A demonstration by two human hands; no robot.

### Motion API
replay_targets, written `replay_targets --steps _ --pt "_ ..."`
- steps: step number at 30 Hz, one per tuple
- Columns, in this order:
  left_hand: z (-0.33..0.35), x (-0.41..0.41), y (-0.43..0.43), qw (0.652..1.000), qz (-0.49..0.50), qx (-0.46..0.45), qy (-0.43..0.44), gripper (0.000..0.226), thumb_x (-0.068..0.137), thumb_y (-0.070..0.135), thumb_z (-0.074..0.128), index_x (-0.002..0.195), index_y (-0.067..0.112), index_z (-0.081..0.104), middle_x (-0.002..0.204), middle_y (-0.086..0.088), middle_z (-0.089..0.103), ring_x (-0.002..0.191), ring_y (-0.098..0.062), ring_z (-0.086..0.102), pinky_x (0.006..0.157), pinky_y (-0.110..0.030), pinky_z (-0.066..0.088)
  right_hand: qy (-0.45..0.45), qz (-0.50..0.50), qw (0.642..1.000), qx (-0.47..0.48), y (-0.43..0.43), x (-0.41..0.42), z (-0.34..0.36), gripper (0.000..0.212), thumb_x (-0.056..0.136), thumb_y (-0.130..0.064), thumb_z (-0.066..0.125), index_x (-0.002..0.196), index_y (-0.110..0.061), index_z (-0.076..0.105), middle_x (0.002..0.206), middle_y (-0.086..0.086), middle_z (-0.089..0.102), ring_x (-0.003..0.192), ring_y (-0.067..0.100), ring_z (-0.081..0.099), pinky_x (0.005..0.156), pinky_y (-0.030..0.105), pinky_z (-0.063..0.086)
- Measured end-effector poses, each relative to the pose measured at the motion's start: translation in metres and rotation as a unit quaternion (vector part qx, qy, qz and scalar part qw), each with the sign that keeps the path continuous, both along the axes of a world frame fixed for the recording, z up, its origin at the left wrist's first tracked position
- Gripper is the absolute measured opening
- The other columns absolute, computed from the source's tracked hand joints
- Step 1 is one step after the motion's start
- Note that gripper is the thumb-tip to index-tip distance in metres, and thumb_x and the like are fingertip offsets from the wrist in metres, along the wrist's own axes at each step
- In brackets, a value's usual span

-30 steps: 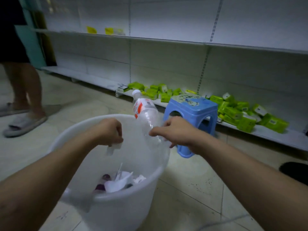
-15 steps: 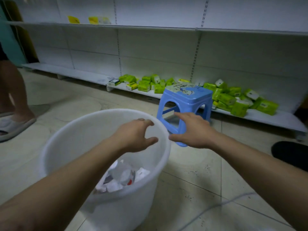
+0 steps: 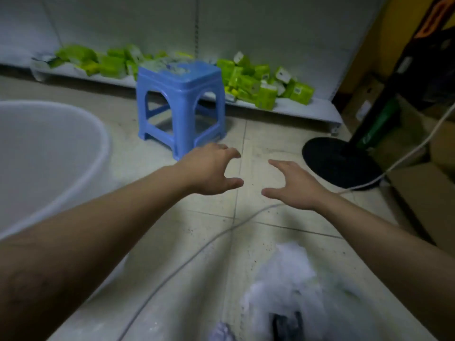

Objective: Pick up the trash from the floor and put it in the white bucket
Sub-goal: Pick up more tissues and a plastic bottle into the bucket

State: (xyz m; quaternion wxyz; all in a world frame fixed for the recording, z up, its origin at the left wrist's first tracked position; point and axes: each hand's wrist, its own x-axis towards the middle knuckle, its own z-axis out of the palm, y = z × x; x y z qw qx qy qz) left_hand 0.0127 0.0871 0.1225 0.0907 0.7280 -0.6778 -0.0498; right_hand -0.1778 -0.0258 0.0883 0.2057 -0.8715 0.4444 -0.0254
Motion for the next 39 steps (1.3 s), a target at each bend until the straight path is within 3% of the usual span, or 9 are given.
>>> replay_targets --steps 10,15,17,20,23,26,29,33,39 --pt "-0.179 -0.130 -0.018 0.972 -0.070 0.201 0.097 0.061 0.086 0.044 0.059 0.142 0.030 0.038 0.144 -0.005 0.046 0.127 -0.025 0.046 0.101 -0.043 0.044 0.129 -0.088 0.972 0.175 -0.006 -0.127 -0.163 0.065 0.087 -0.033 0.063 0.145 -0.018 0.037 0.151 0.009 0.039 0.135 0.027 0.041 0.107 0.033 0.035" --pt "-0.237 -0.171 -0.011 0.948 -0.096 0.284 0.104 0.071 0.088 0.041 0.057 0.150 0.032 0.023 0.152 -0.008 0.035 0.130 -0.029 0.040 0.103 -0.042 0.041 0.178 -0.066 0.972 0.138 -0.006 -0.143 -0.215 0.064 0.091 -0.026 0.051 0.150 -0.028 0.025 0.156 0.010 0.029 0.138 0.030 0.036 0.111 0.040 0.032" --pt "-0.251 -0.178 -0.009 0.947 -0.105 0.298 0.059 0.072 0.087 0.037 0.057 0.149 0.032 0.021 0.146 -0.009 0.042 0.127 -0.029 0.042 0.103 -0.042 0.035 0.189 -0.041 0.975 0.111 -0.008 -0.137 -0.222 0.069 0.090 -0.023 0.050 0.151 -0.031 0.019 0.158 0.011 0.021 0.138 0.033 0.033 0.111 0.042 0.030" --pt "-0.264 -0.172 -0.006 0.963 -0.089 0.255 -0.012 0.050 0.086 0.034 0.053 0.135 0.033 0.044 0.127 -0.003 0.058 0.117 -0.024 0.049 0.097 -0.040 0.033 0.229 0.000 0.971 0.068 -0.005 -0.131 -0.234 0.074 0.088 -0.025 0.056 0.151 -0.028 0.017 0.151 0.013 0.033 0.128 0.032 0.042 0.103 0.042 0.036" --pt "-0.264 -0.162 -0.006 0.980 -0.037 0.196 0.018 0.027 0.088 0.034 0.048 0.109 0.027 0.063 0.112 0.001 0.061 0.107 -0.020 0.053 0.090 -0.036 0.035 0.232 0.007 0.972 0.027 -0.008 -0.136 -0.241 0.055 0.090 -0.025 0.055 0.141 -0.021 0.037 0.134 0.014 0.048 0.117 0.030 0.049 0.096 0.039 0.040" --pt "-0.257 -0.146 -0.011 0.986 0.012 0.155 0.065 0.031 0.086 0.043 0.055 0.106 0.021 0.063 0.108 -0.004 0.058 0.104 -0.023 0.054 0.085 -0.036 0.040 0.169 -0.025 0.984 0.051 -0.009 -0.135 -0.241 0.029 0.090 -0.019 0.052 0.118 -0.014 0.060 0.116 0.011 0.063 0.102 0.026 0.060 0.083 0.031 0.044" --pt "-0.251 -0.135 -0.012 0.980 0.053 0.122 0.145 0.026 0.084 0.041 0.062 0.095 0.018 0.058 0.095 -0.003 0.055 0.093 -0.024 0.056 0.074 -0.033 0.042 0.081 -0.067 0.992 0.071 -0.006 -0.126 -0.237 0.017 0.090 -0.018 0.053 0.098 -0.012 0.066 0.102 0.008 0.065 0.083 0.022 0.059 0.067 0.026 0.040" --pt "-0.243 -0.118 -0.010 0.964 0.095 0.091 0.232 0.015 0.088 0.025 0.059 0.088 0.020 0.045 0.080 -0.008 0.064 0.072 -0.027 0.060 0.058 -0.031 0.042 -0.012 -0.084 0.994 0.063 -0.006 -0.109 -0.217 0.010 0.089 -0.015 0.055 0.089 -0.013 0.065 0.085 0.000 0.056 0.073 0.016 0.052 0.062 0.024 0.036" --pt "-0.221 -0.095 -0.004 0.946 0.150 0.014 0.286 0.014 0.092 0.022 0.050 0.095 0.013 0.060 0.086 -0.007 0.069 0.075 -0.024 0.061 0.064 -0.030 0.046 -0.068 -0.074 0.989 0.109 -0.006 -0.082 -0.177 0.020 0.085 -0.008 0.050 0.074 -0.018 0.065 0.068 -0.002 0.062 0.067 0.015 0.055 0.055 0.020 0.037"
